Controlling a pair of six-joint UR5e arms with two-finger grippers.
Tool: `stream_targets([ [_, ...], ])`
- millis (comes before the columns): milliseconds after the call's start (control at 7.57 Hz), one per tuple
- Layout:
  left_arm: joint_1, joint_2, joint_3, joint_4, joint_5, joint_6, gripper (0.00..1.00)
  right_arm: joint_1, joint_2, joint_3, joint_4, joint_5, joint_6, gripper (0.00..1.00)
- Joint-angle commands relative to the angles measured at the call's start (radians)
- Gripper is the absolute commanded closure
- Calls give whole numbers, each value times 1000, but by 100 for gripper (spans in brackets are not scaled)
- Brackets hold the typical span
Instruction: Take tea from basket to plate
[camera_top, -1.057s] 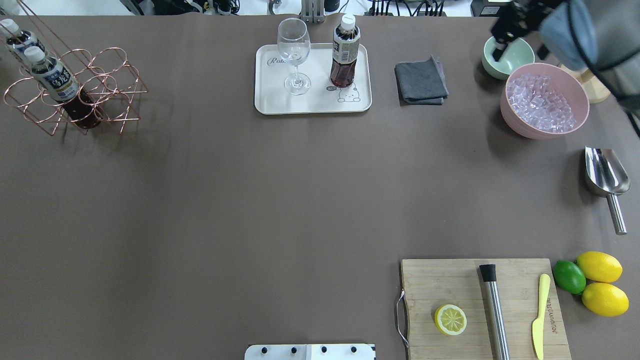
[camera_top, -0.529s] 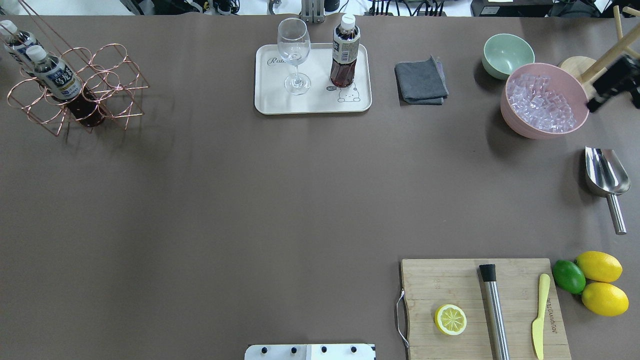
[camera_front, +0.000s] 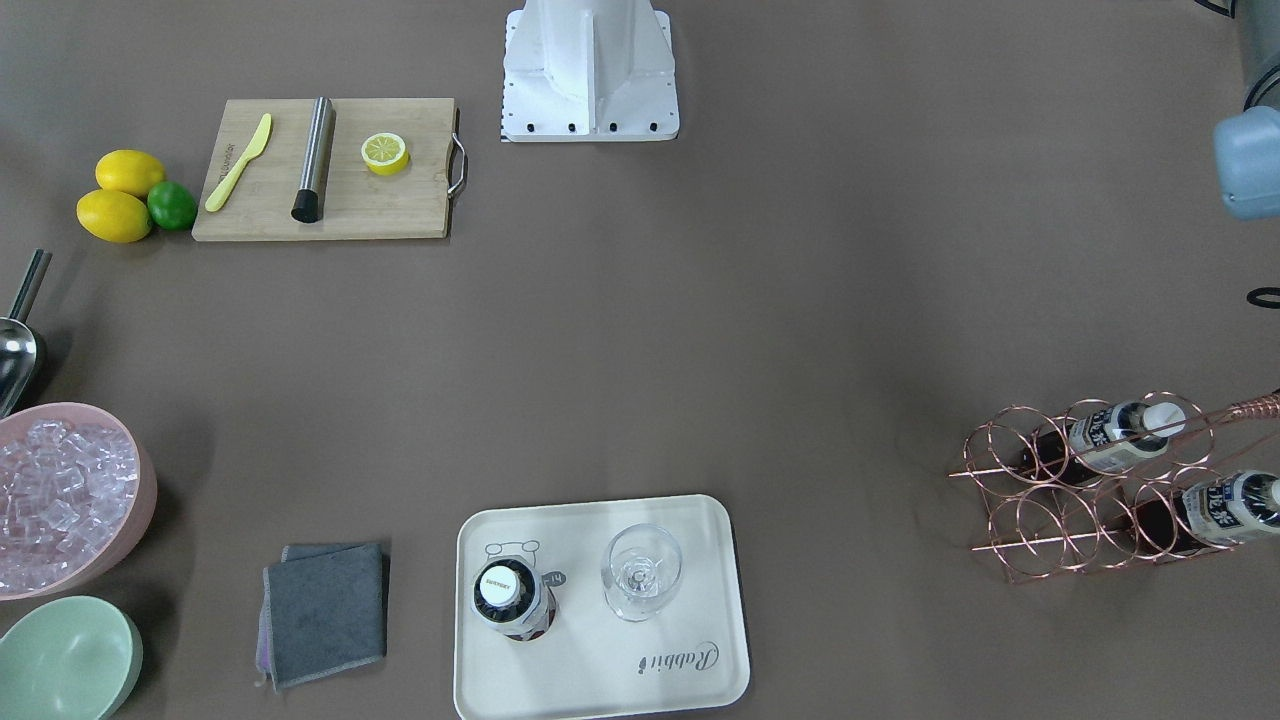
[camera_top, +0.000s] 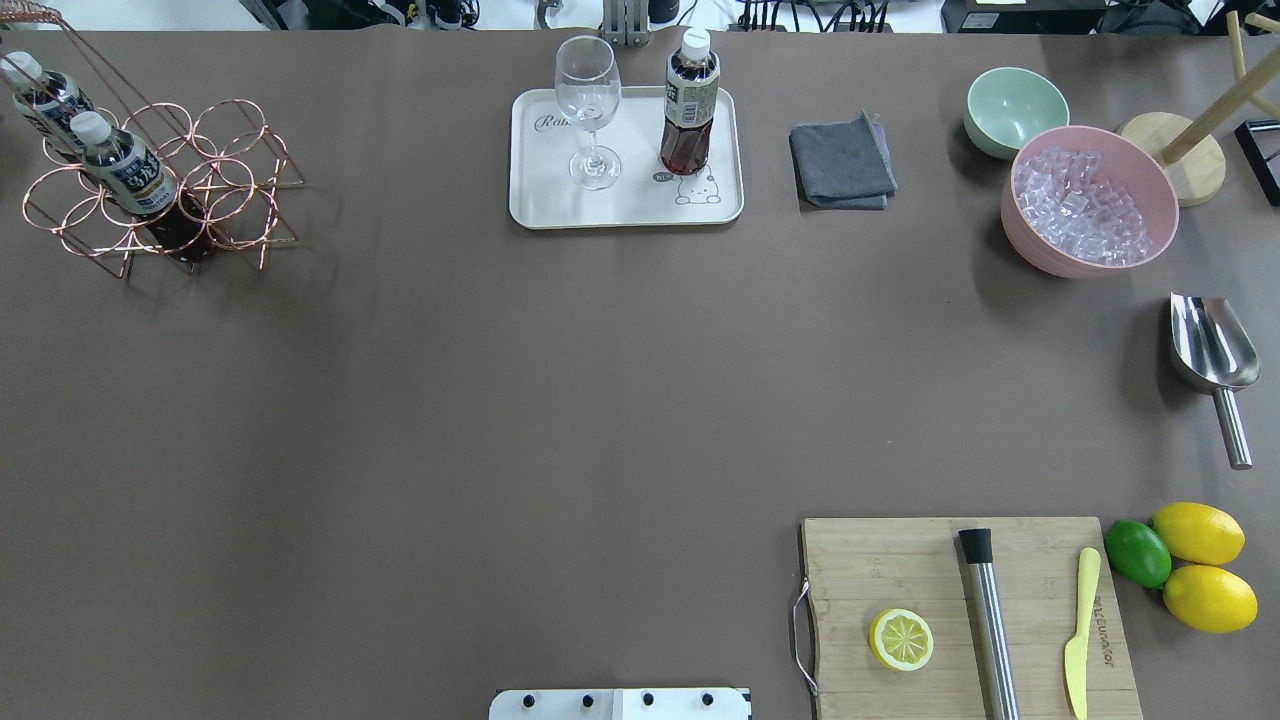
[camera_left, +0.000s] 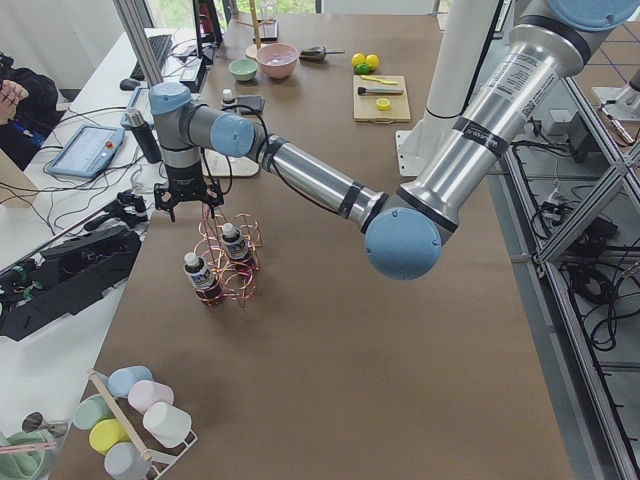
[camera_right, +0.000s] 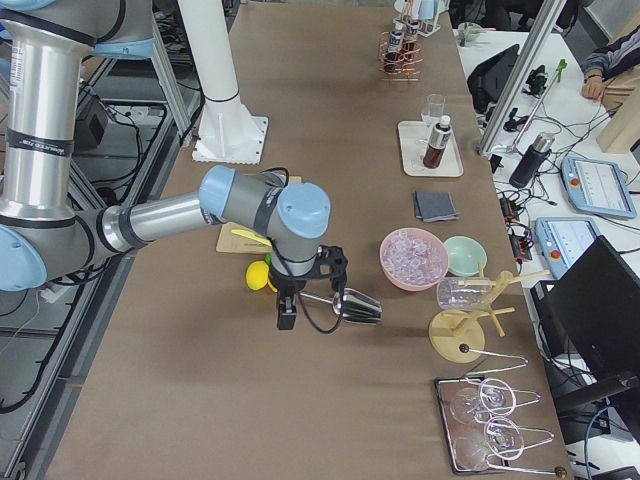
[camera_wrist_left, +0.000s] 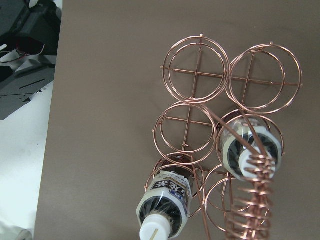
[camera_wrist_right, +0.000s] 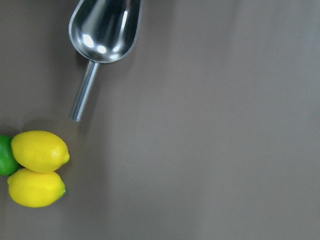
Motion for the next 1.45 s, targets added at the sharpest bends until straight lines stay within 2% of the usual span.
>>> stream_targets([
  [0,-68,44,-7,-10,-166,-190,2,271,-98,-47,4,-46,-325,0],
  [132,-110,46,-9,-11,-218,-256,2,323,-98,-64,4,-69,-403,0],
  [264,-137,61,-9,-4,-325,-304,1,322,-88,-114,21,-101,-404,0],
  [396,-164,94,-10,-11,-404,-374,2,324,-94,-181,128,-101,-397,0],
  [529,-201,107,-13,-11,-420,-423,2,322,-94,-255,236,-101,-349,0],
  [661,-214,118,-29,-11,-408,-577,2,321,-94,-326,354,-94,-263,0],
  [925,-220,115,-39,-10,-272,-863,2,311,-94,-343,392,-91,-243,0],
  [1057,-223,156,-96,-4,-195,-1014,1,261,-83,-342,395,-81,-153,0],
  [1189,-249,233,-146,12,-150,-1037,2,189,-71,-336,424,-75,-62,0],
  [1322,-296,365,-212,30,-150,-1039,2,166,-66,-334,435,-48,-14,0],
])
